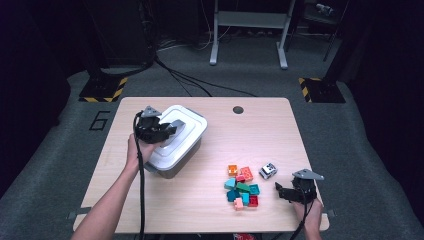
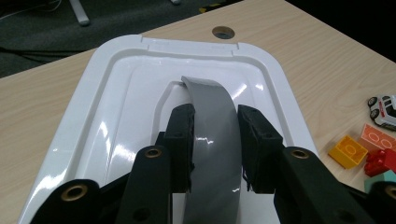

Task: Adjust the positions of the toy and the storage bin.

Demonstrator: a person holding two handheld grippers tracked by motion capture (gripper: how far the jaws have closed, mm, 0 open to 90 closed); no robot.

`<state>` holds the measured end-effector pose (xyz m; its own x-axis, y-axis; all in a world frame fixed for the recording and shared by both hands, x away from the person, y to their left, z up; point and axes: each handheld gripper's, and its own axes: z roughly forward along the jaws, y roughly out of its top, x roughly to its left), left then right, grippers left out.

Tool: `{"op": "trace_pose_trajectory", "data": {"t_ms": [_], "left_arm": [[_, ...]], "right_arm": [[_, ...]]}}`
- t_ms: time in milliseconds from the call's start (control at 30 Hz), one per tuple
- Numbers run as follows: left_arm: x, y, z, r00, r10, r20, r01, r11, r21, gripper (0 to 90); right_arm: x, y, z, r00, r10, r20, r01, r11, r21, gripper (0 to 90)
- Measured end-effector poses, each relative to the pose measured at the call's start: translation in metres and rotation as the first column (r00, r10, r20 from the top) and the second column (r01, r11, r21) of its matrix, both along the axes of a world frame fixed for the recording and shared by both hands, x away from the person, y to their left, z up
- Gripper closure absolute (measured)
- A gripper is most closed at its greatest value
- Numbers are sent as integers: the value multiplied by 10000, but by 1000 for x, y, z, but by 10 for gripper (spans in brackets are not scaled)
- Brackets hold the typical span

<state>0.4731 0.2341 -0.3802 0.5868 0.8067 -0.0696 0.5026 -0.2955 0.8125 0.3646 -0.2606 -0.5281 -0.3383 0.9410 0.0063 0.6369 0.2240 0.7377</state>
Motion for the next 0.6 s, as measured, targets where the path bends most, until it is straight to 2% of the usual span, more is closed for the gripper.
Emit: {"op": "trace_pose_trajectory", "data": {"t_ms": [167,600], "left_arm": [[0,-16,-1,9999,-110,-102,107,9995,-280,673],[-1,-60,-1,9983,-505,-288,489,9972,-560,675]], "right_arm": [[0,0,0,10000,-14,-7,14,10000,11,138],[0,0,0,10000,-43,40,43,10000,-8,139]]}}
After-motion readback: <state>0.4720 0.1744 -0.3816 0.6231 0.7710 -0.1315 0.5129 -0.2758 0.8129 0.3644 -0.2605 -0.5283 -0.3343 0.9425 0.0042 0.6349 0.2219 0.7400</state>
